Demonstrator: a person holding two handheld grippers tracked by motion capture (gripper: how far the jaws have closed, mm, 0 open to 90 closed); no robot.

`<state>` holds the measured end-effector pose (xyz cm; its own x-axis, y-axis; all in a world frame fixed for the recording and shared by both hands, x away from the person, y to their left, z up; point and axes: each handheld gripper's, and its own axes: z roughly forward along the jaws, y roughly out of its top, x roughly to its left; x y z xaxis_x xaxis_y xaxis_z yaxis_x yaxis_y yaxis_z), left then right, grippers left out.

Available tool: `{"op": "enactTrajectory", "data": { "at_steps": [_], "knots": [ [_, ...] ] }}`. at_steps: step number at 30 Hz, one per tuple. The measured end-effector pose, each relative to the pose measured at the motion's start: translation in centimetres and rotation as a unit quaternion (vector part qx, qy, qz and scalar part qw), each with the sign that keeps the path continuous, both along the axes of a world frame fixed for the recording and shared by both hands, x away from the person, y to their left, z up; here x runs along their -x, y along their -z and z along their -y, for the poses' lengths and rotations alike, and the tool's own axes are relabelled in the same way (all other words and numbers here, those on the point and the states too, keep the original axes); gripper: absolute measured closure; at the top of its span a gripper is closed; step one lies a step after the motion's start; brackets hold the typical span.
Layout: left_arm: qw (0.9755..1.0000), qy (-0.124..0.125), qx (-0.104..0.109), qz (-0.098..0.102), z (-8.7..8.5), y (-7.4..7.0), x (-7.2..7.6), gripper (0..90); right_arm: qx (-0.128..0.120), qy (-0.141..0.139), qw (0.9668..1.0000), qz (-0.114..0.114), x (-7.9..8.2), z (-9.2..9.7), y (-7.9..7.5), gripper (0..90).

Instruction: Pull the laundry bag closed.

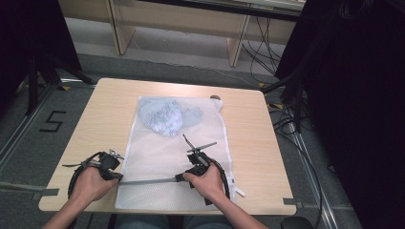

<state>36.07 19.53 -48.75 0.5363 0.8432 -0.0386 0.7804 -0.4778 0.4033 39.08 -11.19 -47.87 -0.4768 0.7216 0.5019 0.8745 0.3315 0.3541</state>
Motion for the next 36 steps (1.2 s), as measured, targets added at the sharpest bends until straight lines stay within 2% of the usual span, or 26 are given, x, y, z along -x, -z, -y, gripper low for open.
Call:
{"op": "enactTrajectory", "data": {
  "at_steps": [4,7,9,12,14,16,18,19,23,24,25,27,28,30,32,36],
  "knots": [
    [1.0,0.0,0.0,0.0,0.0,0.0,0.0,90.0,-0.002,-0.003,1.0,-0.004,-0.1,0.2,0.0,87.0],
    [1.0,0.001,-0.001,0.0,0.0,0.0,0.0,90.0,-0.003,-0.003,1.0,0.006,0.0,0.3,0.1,87.0],
    [1.0,-0.001,-0.005,-0.001,0.1,-0.1,0.0,90.0,-0.004,0.001,1.0,-0.004,0.0,0.3,-0.1,87.0],
    [1.0,0.001,-0.001,-0.003,0.0,0.0,0.0,90.0,-0.005,-0.002,1.0,-0.006,-0.1,0.4,-0.1,87.0],
    [1.0,-0.001,-0.005,-0.001,0.1,-0.1,0.0,90.0,-0.003,0.003,1.0,-0.002,0.0,0.5,-0.1,87.0],
    [1.0,0.001,0.0,-0.002,0.0,0.0,0.0,90.0,0.001,0.006,1.0,-0.003,-0.1,0.6,-0.1,87.0],
    [1.0,0.002,0.0,-0.002,0.0,0.0,-0.1,90.0,-0.001,0.001,1.0,-0.003,-0.1,0.8,-0.1,87.0],
    [1.0,0.002,-0.001,-0.003,0.0,0.0,-0.1,90.0,-0.002,0.01,1.0,-0.001,-0.1,0.8,0.0,87.0],
    [1.0,0.003,0.001,-0.003,0.0,0.0,-0.1,90.0,0.001,0.001,1.0,-0.001,-0.1,1.0,0.0,87.0],
    [1.0,0.001,0.0,-0.002,0.0,0.0,0.0,90.0,0.004,0.003,1.0,0.007,-0.1,1.0,0.0,87.0],
    [1.0,0.0,-0.003,-0.001,0.0,0.0,0.0,90.0,0.0,0.006,0.9999,-0.008,-0.1,1.0,-0.1,87.0],
    [1.0,0.001,-0.001,-0.004,0.0,0.0,-0.1,90.0,0.002,0.006,0.9999,-0.009,-0.2,1.1,-0.2,87.0],
    [1.0,0.002,0.0,-0.002,0.0,0.0,-0.1,90.0,0.001,0.006,1.0,0.004,-0.2,1.3,0.0,87.0],
    [1.0,0.003,-0.001,-0.005,0.0,0.0,-0.1,90.0,0.006,0.005,1.0,-0.002,-0.2,1.5,-0.1,87.0],
    [1.0,0.002,-0.001,-0.004,0.0,0.0,-0.1,90.0,-0.001,0.012,0.9999,-0.003,-0.2,1.5,-0.1,87.0],
    [1.0,0.001,-0.003,-0.003,0.0,0.0,0.0,90.0,0.004,0.016,0.9999,0.002,-0.2,2.0,-0.1,87.0]
  ]
}}
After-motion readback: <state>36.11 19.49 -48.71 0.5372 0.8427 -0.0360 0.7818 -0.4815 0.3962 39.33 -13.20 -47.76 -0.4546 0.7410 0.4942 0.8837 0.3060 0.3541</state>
